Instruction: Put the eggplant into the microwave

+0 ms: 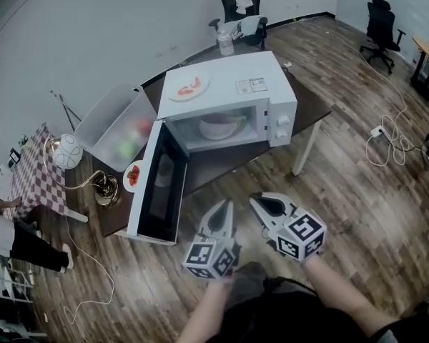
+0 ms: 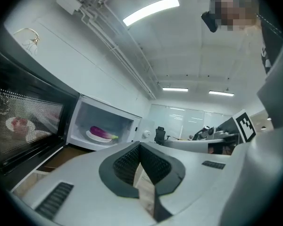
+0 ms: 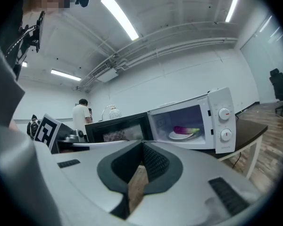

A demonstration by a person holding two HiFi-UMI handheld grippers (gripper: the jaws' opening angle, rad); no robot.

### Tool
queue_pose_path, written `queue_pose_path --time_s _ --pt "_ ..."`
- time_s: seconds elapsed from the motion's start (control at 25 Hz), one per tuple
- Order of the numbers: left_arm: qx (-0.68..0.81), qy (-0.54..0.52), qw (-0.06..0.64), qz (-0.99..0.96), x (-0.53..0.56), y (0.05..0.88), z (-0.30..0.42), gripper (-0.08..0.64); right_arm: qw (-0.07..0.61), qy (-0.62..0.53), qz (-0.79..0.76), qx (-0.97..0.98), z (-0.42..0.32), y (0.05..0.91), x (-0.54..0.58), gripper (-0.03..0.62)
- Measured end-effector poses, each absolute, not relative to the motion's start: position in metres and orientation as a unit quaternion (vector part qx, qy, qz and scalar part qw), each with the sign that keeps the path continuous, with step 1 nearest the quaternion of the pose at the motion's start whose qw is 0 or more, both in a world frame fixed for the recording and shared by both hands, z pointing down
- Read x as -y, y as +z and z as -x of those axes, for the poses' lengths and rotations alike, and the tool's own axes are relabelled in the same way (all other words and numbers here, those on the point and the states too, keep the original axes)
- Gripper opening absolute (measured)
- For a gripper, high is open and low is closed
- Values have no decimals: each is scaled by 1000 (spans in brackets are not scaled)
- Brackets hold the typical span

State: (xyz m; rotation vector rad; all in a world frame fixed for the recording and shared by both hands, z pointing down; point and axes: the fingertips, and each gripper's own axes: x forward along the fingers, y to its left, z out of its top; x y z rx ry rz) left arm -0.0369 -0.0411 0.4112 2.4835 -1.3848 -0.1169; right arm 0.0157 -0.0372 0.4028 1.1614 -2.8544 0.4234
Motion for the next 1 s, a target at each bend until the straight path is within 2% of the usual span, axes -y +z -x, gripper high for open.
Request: queue_pose_path --time_s 1.0 --pt "493 -33 94 -864 -20 377 10 -2 -23 95 -350 932 -48 371 -40 0"
